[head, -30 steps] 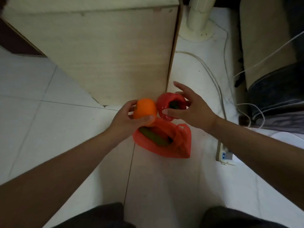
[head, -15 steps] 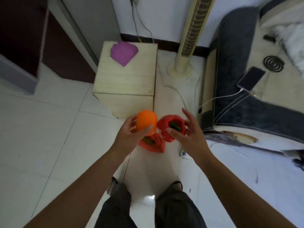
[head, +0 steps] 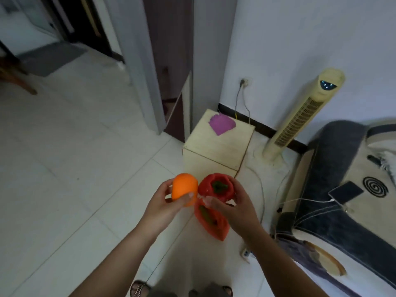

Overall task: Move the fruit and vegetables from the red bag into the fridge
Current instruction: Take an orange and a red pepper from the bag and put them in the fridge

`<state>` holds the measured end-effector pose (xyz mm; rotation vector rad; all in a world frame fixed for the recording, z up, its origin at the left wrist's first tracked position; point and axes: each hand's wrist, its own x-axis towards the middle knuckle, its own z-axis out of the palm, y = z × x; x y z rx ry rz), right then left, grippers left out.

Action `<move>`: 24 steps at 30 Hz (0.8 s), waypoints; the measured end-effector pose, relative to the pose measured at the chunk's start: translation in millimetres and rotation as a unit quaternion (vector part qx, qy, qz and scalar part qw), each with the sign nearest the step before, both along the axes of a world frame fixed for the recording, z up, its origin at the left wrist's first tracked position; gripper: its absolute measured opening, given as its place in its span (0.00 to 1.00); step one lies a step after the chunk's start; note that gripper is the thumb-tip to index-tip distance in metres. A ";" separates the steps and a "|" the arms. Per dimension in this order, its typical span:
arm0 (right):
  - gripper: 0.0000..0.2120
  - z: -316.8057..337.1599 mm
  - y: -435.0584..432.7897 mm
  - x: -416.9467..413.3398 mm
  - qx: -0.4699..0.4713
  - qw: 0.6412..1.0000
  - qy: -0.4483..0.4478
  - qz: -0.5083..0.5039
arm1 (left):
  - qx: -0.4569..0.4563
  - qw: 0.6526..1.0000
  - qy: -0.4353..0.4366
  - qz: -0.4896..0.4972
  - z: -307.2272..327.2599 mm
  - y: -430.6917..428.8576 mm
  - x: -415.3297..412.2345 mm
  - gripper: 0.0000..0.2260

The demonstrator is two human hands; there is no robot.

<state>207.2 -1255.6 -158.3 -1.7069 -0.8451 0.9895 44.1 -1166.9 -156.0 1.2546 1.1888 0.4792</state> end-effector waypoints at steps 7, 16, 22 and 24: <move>0.34 9.0 61.3 -119.1 0.028 0.995 -0.071 0.065 | 0.013 0.998 0.000 0.066 20.8 34.5 -131.5 0.22; 0.32 16.2 158.2 -244.6 0.017 0.988 -0.015 0.151 | 0.074 0.989 0.023 0.125 25.0 83.3 -285.4 0.30; 0.28 25.0 219.5 -294.7 0.016 0.977 -0.041 0.207 | 0.108 0.978 0.024 0.175 27.8 122.3 -334.3 0.32; 0.28 26.9 242.1 -307.2 0.028 0.975 -0.048 0.217 | 0.117 0.977 0.038 0.177 29.2 143.7 -345.2 0.33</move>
